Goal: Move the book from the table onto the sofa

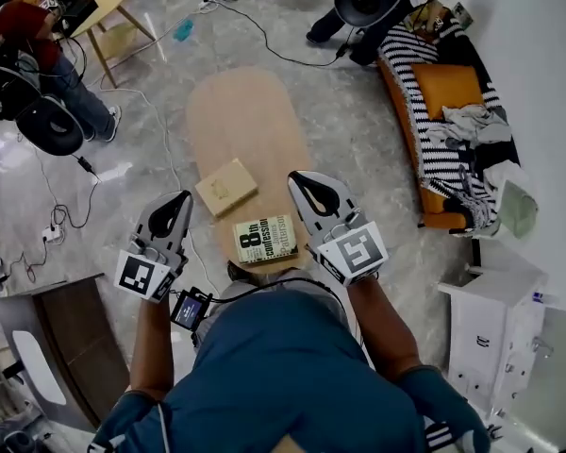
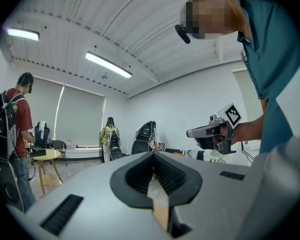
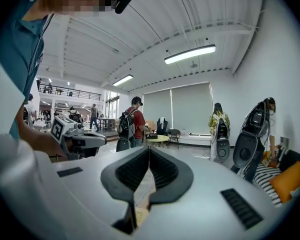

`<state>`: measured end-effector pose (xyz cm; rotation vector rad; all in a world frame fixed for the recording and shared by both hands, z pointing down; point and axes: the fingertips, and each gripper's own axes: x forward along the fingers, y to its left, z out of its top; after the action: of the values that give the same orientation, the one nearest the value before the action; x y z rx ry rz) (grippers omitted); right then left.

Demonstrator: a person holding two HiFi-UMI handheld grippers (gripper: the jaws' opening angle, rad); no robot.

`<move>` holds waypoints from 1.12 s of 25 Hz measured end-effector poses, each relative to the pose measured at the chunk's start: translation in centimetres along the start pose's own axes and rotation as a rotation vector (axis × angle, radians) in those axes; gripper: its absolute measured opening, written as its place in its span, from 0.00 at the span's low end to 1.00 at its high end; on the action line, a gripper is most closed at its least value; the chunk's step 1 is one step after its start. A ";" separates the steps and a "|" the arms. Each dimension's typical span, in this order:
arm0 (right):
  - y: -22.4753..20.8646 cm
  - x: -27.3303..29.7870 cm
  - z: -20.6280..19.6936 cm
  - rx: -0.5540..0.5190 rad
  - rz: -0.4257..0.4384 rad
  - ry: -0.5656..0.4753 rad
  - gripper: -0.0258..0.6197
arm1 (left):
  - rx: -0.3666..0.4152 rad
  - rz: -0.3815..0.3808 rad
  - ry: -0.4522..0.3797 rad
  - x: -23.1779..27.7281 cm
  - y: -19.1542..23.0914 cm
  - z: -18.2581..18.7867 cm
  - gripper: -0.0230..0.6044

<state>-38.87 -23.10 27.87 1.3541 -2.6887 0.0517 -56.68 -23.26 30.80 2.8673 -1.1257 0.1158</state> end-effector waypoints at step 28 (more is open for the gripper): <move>-2.9 15.5 -14.0 0.138 0.146 0.184 0.06 | -0.219 0.175 0.196 3.7 11.2 -16.3 0.04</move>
<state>-44.28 -35.93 43.67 1.1218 -2.6627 0.3644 -62.42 -32.63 47.68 2.5034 -1.2604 0.2580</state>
